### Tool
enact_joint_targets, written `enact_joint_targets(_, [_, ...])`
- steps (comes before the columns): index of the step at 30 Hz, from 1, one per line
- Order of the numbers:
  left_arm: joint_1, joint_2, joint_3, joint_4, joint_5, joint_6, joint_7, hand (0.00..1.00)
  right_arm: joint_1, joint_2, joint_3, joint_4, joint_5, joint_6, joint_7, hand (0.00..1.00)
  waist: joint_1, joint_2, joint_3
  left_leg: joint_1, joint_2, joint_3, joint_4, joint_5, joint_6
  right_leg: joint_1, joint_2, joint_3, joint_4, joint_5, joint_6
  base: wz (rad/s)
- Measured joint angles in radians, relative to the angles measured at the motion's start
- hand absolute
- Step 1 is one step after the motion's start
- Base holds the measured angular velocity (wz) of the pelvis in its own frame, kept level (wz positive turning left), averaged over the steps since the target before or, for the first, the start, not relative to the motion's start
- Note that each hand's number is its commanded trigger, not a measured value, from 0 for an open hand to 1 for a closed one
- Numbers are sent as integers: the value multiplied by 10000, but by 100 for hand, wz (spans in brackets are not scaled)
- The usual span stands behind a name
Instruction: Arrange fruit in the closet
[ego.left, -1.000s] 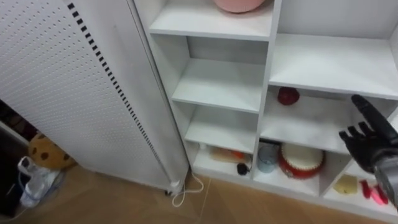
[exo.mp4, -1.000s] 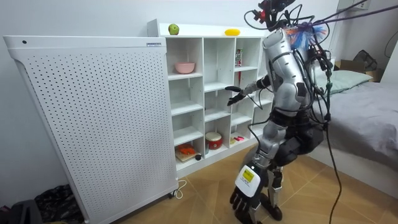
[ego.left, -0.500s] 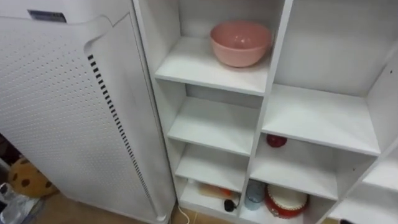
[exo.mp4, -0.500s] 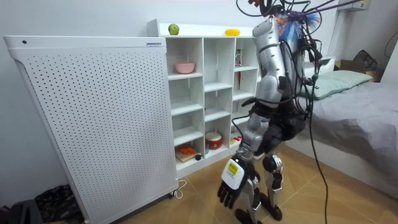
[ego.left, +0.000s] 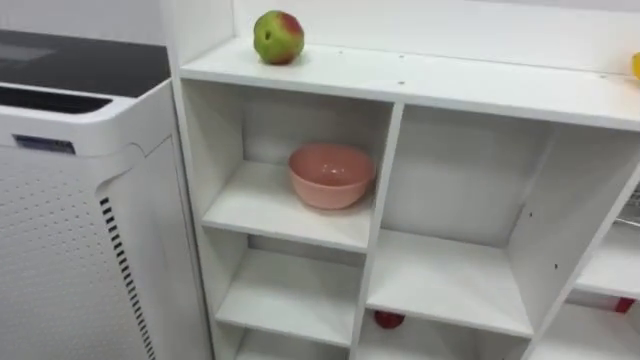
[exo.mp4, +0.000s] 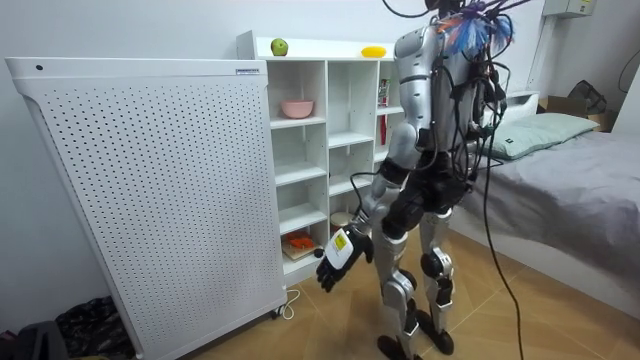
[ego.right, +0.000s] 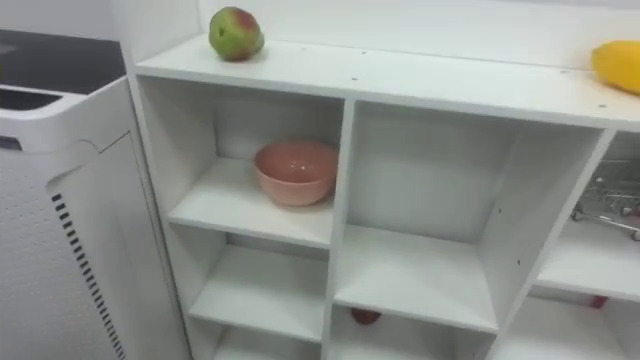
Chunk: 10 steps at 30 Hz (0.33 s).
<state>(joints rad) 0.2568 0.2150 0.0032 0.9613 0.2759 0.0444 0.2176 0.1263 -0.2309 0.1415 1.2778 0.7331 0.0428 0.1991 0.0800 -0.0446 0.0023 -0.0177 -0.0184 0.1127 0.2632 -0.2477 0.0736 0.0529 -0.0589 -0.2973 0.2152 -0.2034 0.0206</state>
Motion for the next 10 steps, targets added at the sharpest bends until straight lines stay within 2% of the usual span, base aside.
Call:
enact_joint_targets(2, [5, -188, 158, 2, 5, 10, 80, 0, 226, 207, -71, -33, 75, 1, -2, 0, -130, 20, -3, 386, 5, 107, -148, -6, -11, 349, 40, 156, -149, 12, 12, -12])
enact_joint_targets(5, [-30, -275, 165, 53, -67, 11, 141, 0, 282, 404, -95, -71, -85, -11, -14, 0, -302, 61, -18, 644, 19, 216, -271, -11, -20, 549, 91, 326, -293, 51, 19, -14])
enact_joint_targets(10, [-114, -673, 472, 178, -122, 224, 138, 0, 318, 437, -504, -42, -780, 2, -72, 0, -477, 219, -14, 1045, 37, 487, -588, 2, -35, 689, 148, 789, -353, 110, 8, -15])
